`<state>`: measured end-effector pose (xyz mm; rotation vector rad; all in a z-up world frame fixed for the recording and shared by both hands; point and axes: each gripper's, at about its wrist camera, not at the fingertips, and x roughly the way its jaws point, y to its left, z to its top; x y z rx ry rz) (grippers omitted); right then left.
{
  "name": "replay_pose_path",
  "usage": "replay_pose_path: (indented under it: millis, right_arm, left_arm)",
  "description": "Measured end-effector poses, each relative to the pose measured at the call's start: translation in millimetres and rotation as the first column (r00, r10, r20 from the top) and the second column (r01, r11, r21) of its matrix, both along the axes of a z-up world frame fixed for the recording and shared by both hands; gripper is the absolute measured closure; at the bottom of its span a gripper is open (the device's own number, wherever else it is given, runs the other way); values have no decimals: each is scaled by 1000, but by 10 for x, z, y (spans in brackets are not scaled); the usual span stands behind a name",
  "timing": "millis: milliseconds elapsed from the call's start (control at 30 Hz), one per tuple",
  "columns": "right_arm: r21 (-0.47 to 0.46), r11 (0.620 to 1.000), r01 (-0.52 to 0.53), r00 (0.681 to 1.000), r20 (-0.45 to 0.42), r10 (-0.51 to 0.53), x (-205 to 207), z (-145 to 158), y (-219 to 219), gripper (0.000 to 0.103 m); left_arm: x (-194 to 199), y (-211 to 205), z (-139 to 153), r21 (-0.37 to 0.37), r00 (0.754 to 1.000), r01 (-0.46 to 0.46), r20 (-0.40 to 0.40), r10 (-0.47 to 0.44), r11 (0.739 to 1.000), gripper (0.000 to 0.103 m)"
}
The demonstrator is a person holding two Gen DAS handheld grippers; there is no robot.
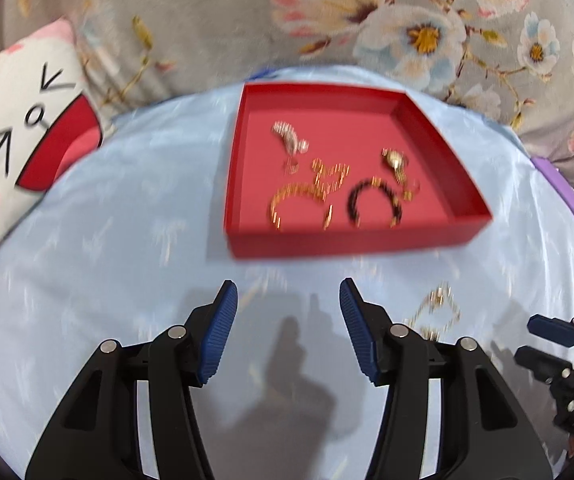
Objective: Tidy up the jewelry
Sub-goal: 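Withdraw both open tools toward the small hoop earring and clover necklace, then grasp the small gold hoop earring with the right tool while the left tool grasps the clover necklace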
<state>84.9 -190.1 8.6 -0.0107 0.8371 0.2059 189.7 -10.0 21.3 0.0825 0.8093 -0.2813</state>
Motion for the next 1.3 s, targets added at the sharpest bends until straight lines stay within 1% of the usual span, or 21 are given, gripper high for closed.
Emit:
replay_pose_path:
  millis: [100, 200, 367, 500, 633, 700, 767, 833, 933, 967, 1033, 1067, 1167, 1300]
  right_arm:
    - [-22, 1000, -3, 1000, 0, 3, -12, -94, 104, 73]
    - [-18, 1000, -2, 1000, -15, 2, 44, -160, 113, 73]
    - [-12, 1000, 12, 999, -42, -12, 85, -267, 118, 74]
    - [-13, 1000, 10, 999, -46, -11, 78, -287, 133, 76]
    - [-21, 999, 24, 999, -45, -25, 72, -292, 127, 81]
    - [-20, 999, 27, 999, -45, -28, 79, -294, 121, 88]
    - [-16, 999, 30, 999, -45, -30, 75, -292, 118, 88]
    - [-16, 999, 39, 998, -45, -40, 68, -288, 100, 88]
    - [-6, 998, 60, 997, -48, -60, 37, -279, 22, 88]
    - [0, 998, 65, 997, -51, -65, 23, -277, -11, 88]
    - [17, 997, 77, 996, -54, -76, -16, -262, -70, 88]
    - [22, 996, 82, 995, -54, -81, -34, -254, -91, 88]
    - [33, 995, 98, 994, -51, -97, -91, -237, -152, 88]
    - [47, 991, 127, 991, -59, -124, -138, -252, -240, 88]
  left_arm:
    - [-141, 59, -156, 9, 1000, -23, -20, 23, 1000, 52]
    - [-226, 87, -256, 29, 999, -41, -15, 42, 999, 52]
    - [-282, 96, -303, 24, 999, -43, -5, 44, 999, 52]
    - [-299, 62, -337, 36, 999, -38, -3, 38, 999, 52]
    - [-300, 61, -345, 25, 1000, -28, -12, 28, 999, 52]
    - [-293, 56, -350, 26, 999, -28, -15, 28, 999, 52]
    - [-294, 42, -347, 27, 1000, -23, -16, 24, 999, 51]
    - [-305, 8, -343, 27, 1000, -12, -15, 13, 1000, 47]
    - [-322, -89, -319, 22, 1000, 18, -19, -18, 1000, 46]
    - [-327, -133, -302, 15, 999, 35, -23, -34, 999, 46]
    - [-342, -255, -261, 4, 997, 76, -21, -76, 997, 40]
    - [-351, -316, -247, 7, 996, 92, -16, -92, 996, 39]
    - [-348, -543, -225, 16, 989, 148, -12, -147, 989, 39]
    - [-294, -799, -275, 50, 982, 190, -25, -189, 981, 40]
